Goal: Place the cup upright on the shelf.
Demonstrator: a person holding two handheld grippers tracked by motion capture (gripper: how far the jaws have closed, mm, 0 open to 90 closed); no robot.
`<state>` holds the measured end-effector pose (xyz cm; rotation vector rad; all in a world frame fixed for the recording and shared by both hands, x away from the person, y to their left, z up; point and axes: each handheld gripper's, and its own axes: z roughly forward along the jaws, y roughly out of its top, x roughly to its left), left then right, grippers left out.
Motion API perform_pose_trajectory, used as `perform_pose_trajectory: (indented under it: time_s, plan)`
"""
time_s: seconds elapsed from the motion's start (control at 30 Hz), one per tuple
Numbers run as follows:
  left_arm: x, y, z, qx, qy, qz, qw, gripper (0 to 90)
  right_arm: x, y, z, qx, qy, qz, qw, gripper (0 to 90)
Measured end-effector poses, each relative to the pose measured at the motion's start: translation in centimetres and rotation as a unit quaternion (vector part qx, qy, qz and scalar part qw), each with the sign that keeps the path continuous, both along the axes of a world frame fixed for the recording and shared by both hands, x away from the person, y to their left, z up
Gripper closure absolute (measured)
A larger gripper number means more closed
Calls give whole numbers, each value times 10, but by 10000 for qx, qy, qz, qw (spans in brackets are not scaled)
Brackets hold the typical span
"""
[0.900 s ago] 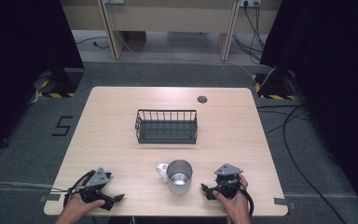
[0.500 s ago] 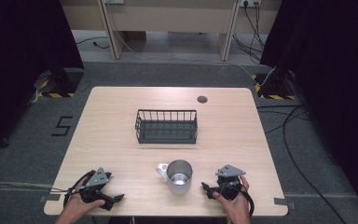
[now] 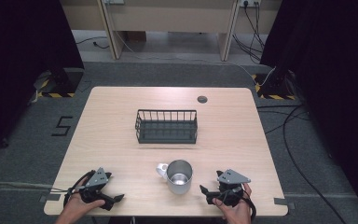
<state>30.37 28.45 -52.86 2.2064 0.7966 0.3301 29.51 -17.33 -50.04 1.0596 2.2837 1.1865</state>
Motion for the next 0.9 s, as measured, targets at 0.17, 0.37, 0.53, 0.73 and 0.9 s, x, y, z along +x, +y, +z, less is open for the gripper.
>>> perform_pose_trajectory:
  time_s: [0.17,0.37,0.53,0.73,0.9]
  plan:
    - [0,0,0,-1,0,0,10000,0,-7,4,8,327,-183,193,9991,152]
    - [0,0,0,1,2,-1,10000,0,-11,11,12,431,-344,393,9977,152]
    - [0,0,0,0,2,-2,10000,0,-13,19,19,543,-521,551,9956,151]
    - [0,0,0,-1,2,0,10000,0,-17,29,28,696,-764,763,9917,150]
    - [0,0,0,0,1,0,10000,0,-17,34,32,761,-848,823,9901,150]
